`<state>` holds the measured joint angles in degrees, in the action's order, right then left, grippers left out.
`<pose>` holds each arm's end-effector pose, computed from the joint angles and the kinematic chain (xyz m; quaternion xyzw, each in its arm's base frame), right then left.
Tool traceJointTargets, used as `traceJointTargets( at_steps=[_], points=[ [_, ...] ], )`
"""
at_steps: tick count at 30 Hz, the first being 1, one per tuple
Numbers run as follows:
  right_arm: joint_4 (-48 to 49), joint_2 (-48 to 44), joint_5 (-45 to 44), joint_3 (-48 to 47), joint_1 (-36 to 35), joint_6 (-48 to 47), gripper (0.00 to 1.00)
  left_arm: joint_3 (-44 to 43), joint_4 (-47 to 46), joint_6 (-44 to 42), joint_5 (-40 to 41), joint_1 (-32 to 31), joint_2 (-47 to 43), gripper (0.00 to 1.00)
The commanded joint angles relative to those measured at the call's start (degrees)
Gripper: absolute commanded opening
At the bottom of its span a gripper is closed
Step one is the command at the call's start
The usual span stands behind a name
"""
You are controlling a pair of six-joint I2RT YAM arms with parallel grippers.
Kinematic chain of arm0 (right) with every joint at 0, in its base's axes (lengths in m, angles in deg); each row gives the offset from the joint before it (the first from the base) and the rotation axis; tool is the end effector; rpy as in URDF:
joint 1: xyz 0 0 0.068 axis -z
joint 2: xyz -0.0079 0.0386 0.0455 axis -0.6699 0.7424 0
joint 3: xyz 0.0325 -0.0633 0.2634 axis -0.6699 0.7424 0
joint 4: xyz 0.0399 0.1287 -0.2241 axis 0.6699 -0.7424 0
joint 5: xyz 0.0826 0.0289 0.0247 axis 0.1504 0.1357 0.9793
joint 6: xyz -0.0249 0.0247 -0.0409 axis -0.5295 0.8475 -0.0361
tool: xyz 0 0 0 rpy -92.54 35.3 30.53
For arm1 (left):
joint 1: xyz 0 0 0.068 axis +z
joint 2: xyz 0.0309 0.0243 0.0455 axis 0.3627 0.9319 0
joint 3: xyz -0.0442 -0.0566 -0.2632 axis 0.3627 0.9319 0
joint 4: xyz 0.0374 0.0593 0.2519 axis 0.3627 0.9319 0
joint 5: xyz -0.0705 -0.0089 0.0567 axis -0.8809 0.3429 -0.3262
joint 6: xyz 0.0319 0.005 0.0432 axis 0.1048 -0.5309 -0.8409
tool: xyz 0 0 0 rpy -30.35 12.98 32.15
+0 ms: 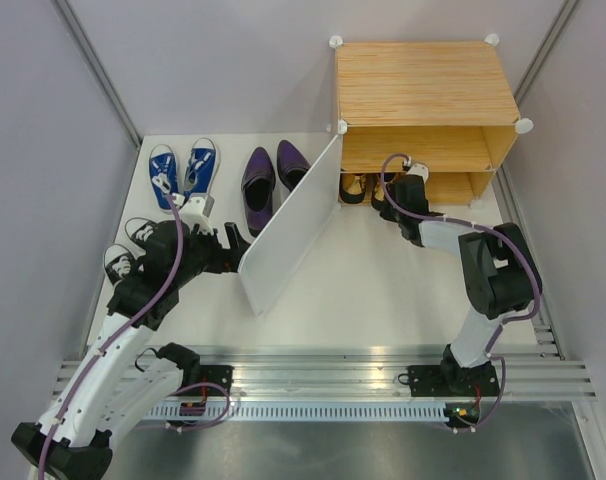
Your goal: Place and organize the shoes in the shoe cabinet
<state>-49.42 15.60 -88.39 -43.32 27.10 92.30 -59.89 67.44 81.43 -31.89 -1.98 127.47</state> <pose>0.3600 0.0907 0.1676 0.1210 0.8703 0.1037 0.4661 0.1459 -0.0659 0.3259 0.0470 0.8462 -0.2269 0.4798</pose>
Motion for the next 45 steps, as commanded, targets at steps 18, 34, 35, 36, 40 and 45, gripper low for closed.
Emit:
traceJointTargets(
  at_steps=[18,34,35,36,40,45],
  points=[
    [-2.13,6.49,0.05,-13.08,1.6,-3.01,0.14,-0.75,-1.03,-2.17,-1.44,-0.05,0.41,0.99],
    [-7.13,-14.34,8.57,2.02,1.08,-0.2,0.5,-0.83,-0.59,-1.91,3.91,0.74,-0.03,0.99],
    [-9.14,-15.31,10.06,2.65,0.81,-0.64,0.52,-0.75,-0.59,-1.73,4.35,0.92,-0.2,0.99],
    [-10.2,-17.49,11.46,3.18,0.81,-1.16,0.55,-0.75,-0.42,-1.64,4.53,0.92,-0.21,0.99],
    [-20.74,-24.62,11.75,2.48,0.81,-4.68,0.6,-0.57,-0.33,-0.94,9.53,1.18,-0.82,0.99],
    [-29.54,-37.53,7.63,5.71,0.81,-3.99,0.68,-0.83,0.46,0.55,16.38,1.89,-0.82,0.99]
  ],
)
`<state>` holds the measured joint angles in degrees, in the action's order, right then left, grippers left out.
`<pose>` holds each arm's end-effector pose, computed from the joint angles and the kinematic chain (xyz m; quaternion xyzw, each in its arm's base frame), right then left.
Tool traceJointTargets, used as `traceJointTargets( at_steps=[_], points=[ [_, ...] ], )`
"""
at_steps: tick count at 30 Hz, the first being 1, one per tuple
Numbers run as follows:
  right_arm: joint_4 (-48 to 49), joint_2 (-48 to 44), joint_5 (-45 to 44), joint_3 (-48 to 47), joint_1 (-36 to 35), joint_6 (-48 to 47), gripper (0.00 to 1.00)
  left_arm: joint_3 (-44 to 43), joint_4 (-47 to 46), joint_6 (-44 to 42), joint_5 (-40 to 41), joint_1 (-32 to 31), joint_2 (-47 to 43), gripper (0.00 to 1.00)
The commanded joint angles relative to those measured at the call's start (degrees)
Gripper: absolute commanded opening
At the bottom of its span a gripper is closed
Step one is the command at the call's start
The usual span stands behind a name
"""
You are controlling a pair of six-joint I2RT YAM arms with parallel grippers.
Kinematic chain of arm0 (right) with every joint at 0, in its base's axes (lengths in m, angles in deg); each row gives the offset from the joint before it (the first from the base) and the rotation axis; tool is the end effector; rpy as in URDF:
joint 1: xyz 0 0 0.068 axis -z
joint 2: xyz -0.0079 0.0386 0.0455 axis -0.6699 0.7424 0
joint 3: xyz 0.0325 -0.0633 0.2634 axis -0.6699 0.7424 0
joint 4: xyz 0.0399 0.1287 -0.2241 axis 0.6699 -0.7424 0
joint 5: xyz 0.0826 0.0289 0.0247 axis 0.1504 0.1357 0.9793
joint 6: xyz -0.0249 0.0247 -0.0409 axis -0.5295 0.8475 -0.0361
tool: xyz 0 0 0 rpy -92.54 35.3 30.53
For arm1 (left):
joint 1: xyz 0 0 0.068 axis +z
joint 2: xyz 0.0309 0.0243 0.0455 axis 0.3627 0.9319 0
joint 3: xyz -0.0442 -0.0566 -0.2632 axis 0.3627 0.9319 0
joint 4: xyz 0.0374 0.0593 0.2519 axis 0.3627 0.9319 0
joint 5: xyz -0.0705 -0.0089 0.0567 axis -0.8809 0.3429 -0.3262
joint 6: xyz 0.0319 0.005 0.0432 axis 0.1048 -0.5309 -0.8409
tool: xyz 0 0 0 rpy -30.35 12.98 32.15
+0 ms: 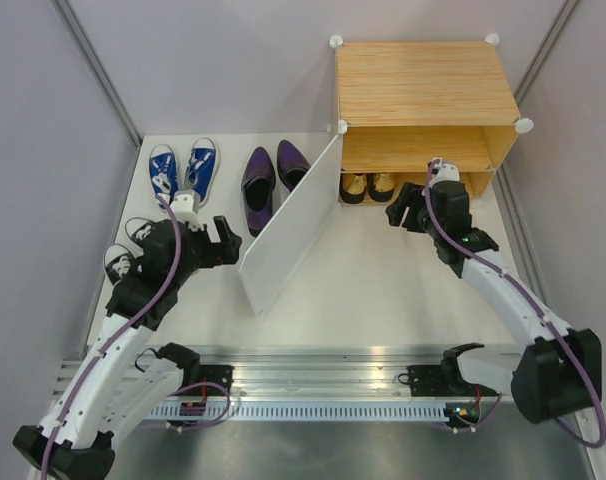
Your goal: Place and organize the shoes in the shoe cabinet
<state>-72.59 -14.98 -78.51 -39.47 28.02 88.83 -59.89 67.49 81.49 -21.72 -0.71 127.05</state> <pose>0.2705 0.0685 0.2727 0.0596 0.8632 0.1665 0.4729 0.1482 -0.0562 0.3268 -0.0100 0.8456 -0.1525 0.5115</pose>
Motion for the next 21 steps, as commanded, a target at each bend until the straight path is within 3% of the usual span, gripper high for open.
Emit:
traceJointTargets(
  at_steps=[1,3,8,12,16,21],
  points=[
    [-7.25,-8.63,-5.4,2.84,-0.11,0.45,0.75,-1.01,1.12,0.92,7.54,1.05,-0.41,1.0],
    [-7.96,-12.59,-7.09,5.29,-0.11,1.69,0.81,-1.27,1.74,1.81,12.01,1.41,-0.32,1.0],
    [-9.19,-15.67,-8.95,8.21,-0.02,3.8,0.83,-1.19,3.05,4.61,19.76,3.51,-0.06,1.0],
    [-9.11,-16.11,-5.7,8.39,-0.11,3.62,0.83,-2.33,4.55,4.97,19.07,7.38,3.54,0.99],
    [-8.41,-17.17,-4.64,9.53,-0.11,3.45,0.83,-3.47,5.87,6.99,16.79,16.32,8.72,0.99],
    [-6.82,-18.66,-2.01,11.19,-0.11,3.71,0.83,-3.47,6.75,9.1,19.15,20.21,12.68,1.0]
  ],
)
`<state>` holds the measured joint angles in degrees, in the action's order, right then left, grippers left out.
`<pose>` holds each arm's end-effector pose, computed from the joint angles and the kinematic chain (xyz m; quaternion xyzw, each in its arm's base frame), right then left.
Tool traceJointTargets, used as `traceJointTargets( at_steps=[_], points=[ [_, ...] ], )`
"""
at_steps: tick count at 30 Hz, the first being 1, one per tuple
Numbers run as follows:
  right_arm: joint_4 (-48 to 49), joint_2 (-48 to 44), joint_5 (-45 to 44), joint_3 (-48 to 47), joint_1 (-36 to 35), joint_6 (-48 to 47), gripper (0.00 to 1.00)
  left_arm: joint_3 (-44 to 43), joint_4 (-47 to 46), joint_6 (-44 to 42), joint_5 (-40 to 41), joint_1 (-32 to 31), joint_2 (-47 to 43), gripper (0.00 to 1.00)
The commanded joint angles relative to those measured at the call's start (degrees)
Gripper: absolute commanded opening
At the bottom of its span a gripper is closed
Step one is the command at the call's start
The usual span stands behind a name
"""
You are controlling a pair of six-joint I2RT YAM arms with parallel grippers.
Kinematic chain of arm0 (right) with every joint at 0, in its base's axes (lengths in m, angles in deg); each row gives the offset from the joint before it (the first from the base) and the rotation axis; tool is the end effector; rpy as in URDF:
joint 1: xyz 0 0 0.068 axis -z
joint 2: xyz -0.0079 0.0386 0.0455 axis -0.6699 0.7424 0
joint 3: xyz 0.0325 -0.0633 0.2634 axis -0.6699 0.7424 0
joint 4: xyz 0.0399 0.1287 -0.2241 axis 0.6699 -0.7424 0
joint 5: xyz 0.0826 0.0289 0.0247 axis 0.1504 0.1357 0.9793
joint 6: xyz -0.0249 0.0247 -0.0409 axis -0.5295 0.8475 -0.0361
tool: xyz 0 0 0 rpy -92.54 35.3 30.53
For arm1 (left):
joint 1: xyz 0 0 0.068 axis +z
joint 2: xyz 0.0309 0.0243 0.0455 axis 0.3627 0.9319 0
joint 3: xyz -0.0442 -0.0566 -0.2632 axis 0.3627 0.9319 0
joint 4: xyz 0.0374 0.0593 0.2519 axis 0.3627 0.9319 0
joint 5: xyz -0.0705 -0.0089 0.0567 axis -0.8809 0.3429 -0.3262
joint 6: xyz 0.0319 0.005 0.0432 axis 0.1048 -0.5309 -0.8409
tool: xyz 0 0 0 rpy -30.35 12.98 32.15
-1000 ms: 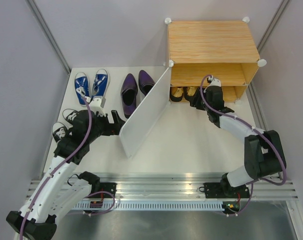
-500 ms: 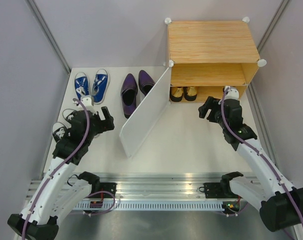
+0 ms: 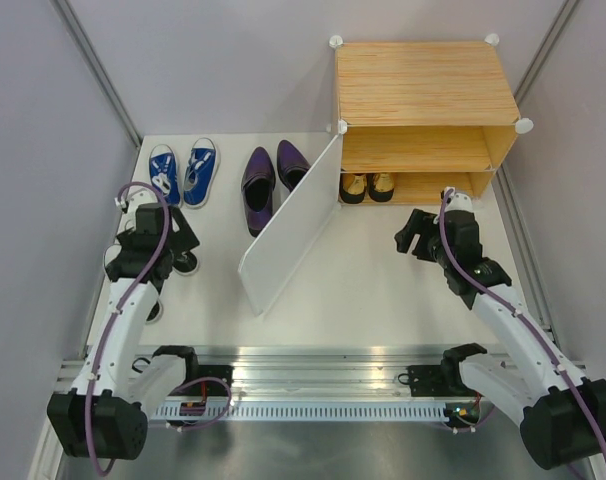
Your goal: Place and organize the shoes in the shoe cabinet
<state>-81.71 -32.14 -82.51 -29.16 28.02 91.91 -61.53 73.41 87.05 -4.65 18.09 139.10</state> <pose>0.2036 0.0492 0.2627 0.1008 0.8690 0.1447 0.4623 0.1922 0.0030 0.2958 -0.2511 0.8635 0.0741 0.4311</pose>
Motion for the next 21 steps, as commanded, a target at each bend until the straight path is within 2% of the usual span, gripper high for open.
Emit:
traceJointTargets(
  at_steps=[1,10,21],
  points=[
    [2.73,-1.59,2.34,1.06,-0.02,0.63,0.83,-1.4,0.65,3.99,2.43,2.47,1.17,0.99],
    [6.33,-3.61,6.91,3.52,-0.02,0.37,0.82,-3.33,2.06,5.75,2.17,10.21,11.45,0.99],
    [8.09,-4.14,8.94,5.19,-0.11,0.19,0.81,-2.89,2.49,6.98,1.3,12.76,17.42,0.99]
  ],
)
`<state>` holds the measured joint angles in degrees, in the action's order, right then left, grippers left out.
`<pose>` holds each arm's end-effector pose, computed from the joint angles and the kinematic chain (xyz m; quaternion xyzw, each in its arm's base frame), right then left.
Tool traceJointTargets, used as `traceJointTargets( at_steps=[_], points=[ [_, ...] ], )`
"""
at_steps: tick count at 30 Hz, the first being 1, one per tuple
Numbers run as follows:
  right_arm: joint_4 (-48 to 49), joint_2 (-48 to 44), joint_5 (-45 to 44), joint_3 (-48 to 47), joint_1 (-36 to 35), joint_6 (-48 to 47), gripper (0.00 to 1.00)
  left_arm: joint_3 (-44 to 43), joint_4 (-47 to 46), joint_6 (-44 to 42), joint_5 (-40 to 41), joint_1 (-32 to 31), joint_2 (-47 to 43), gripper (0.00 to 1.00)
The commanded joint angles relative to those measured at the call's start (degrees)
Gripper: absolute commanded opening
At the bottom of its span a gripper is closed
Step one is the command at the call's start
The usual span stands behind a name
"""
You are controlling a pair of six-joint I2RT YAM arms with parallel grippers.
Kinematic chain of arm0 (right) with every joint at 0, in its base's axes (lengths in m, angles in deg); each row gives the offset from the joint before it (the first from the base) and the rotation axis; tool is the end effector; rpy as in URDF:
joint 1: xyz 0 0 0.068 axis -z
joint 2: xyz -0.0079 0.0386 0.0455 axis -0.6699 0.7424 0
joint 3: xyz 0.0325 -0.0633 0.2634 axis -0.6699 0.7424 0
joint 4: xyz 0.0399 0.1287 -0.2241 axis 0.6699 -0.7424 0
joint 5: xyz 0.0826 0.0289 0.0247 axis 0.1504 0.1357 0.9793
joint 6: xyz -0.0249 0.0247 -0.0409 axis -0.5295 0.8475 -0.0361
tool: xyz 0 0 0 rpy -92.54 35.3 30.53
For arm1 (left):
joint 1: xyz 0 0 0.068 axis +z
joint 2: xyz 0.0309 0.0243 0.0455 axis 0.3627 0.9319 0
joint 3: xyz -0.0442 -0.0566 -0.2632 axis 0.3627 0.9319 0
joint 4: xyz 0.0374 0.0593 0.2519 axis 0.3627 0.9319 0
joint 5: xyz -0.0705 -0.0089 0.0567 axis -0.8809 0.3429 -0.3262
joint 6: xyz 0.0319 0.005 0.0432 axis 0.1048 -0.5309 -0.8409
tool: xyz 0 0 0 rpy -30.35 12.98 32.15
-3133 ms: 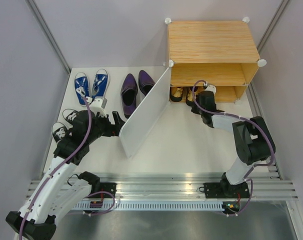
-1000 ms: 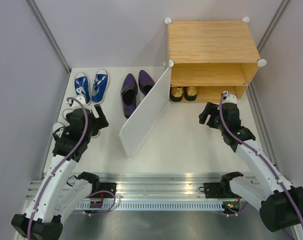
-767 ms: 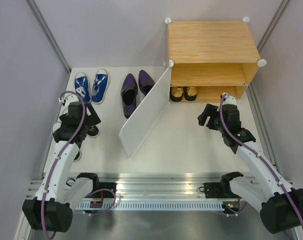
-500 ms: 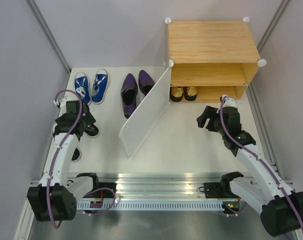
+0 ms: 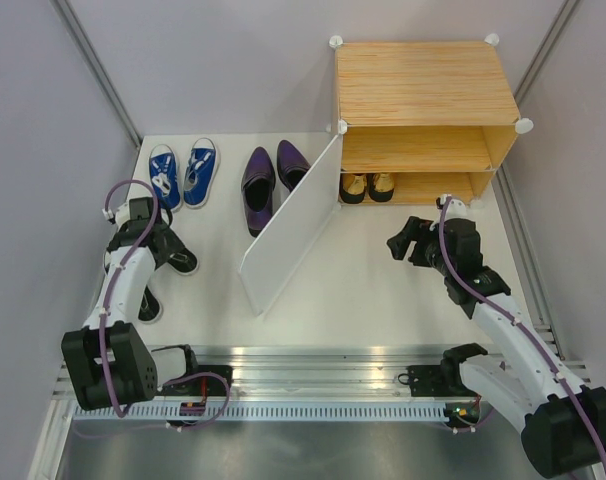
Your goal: Place and organize the shoes in the shoe cabinet
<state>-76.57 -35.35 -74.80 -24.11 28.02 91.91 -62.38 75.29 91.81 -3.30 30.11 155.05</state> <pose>0.1938 0.0517 0.2510 0.0658 0.8577 0.2078 0.4657 0.2288 0.0502 0.2445 -0.3673 0.8698 0.1472 0.2945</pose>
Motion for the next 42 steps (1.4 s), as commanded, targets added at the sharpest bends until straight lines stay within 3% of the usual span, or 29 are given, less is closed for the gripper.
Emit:
traceJointTargets(
  at_steps=[1,13,26,36,42],
  points=[
    [2.96,-1.02,1.05,0.23,-0.02,0.1,0.82,-2.03,0.62,2.56,-0.06,1.09,1.83,0.99],
    [3.05,0.21,-0.44,0.23,-0.11,-0.34,0.81,-1.42,0.17,3.44,-3.93,4.34,3.5,0.99],
    [3.05,0.83,-2.2,0.32,-0.11,-0.77,0.81,-1.77,3.34,8.19,4.5,4.52,2.18,0.99],
    [3.13,0.92,-2.38,0.14,-0.11,-0.78,0.82,-1.33,3.34,9.77,5.48,4.43,6.22,0.99],
    [3.05,-0.49,-2.99,0.32,-0.11,-0.95,0.82,-0.63,1.67,8.64,3.81,4.87,8.24,0.89]
  ],
)
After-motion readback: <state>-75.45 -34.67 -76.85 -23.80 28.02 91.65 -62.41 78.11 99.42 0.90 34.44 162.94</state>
